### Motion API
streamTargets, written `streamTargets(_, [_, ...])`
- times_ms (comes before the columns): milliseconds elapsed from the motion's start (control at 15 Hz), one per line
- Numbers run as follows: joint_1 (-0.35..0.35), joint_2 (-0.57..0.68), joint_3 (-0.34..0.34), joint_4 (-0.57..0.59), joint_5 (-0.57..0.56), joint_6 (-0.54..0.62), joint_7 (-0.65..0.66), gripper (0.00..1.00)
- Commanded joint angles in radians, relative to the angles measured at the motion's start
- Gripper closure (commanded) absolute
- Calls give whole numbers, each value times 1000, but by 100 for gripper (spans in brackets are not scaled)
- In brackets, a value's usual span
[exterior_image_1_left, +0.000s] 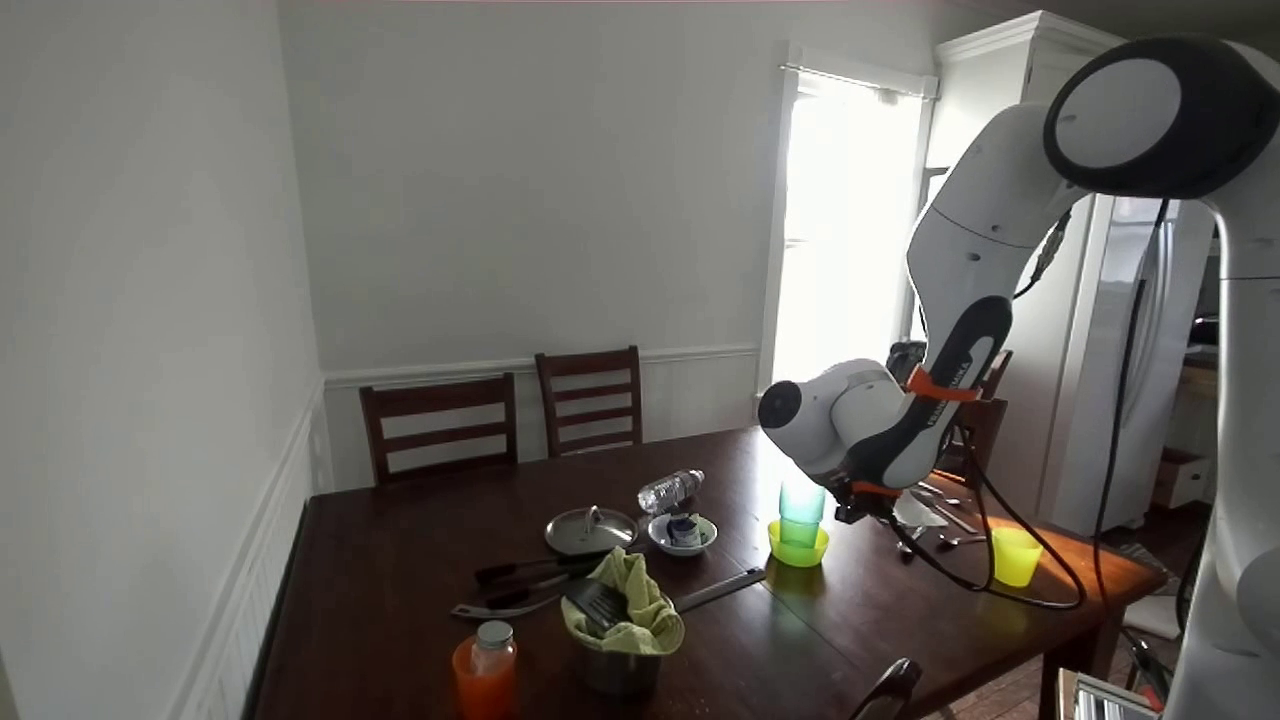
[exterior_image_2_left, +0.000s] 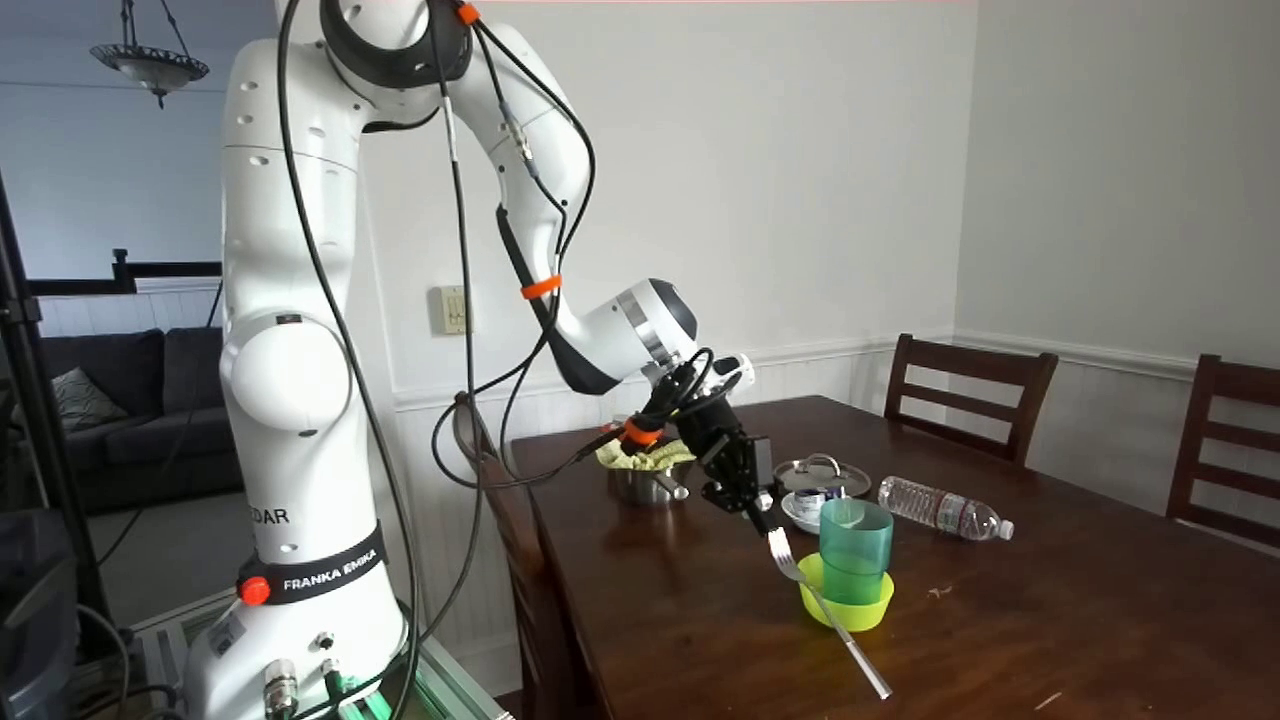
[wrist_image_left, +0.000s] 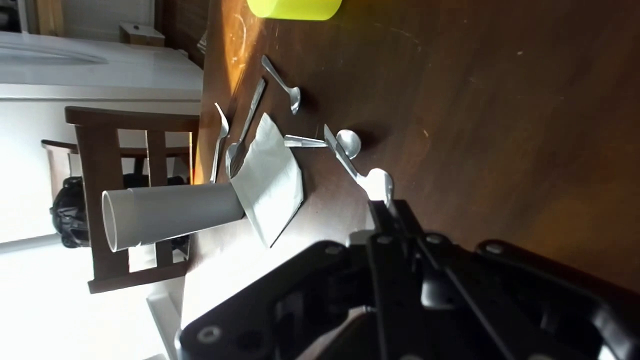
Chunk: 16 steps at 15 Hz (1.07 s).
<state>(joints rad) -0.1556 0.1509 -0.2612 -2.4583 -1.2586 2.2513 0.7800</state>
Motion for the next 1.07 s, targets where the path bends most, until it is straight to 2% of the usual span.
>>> streamTargets(0, [-19,-115,18,-39,-36,-16,-53,99])
streamTargets(133, [-21,-150,21,-31,-12,-14,-97,99])
streamTargets(200, [-19,-79,25,0,-4,-10,-56,95])
streamTargets(733, [-19,-120,25,-8,-3,-10,-84,95])
streamTargets(800, [-17,-126,28,-7,-12,-12,-86,99])
streamTargets(1000, [-9,-152,43,-3,-26,-13,-101,99])
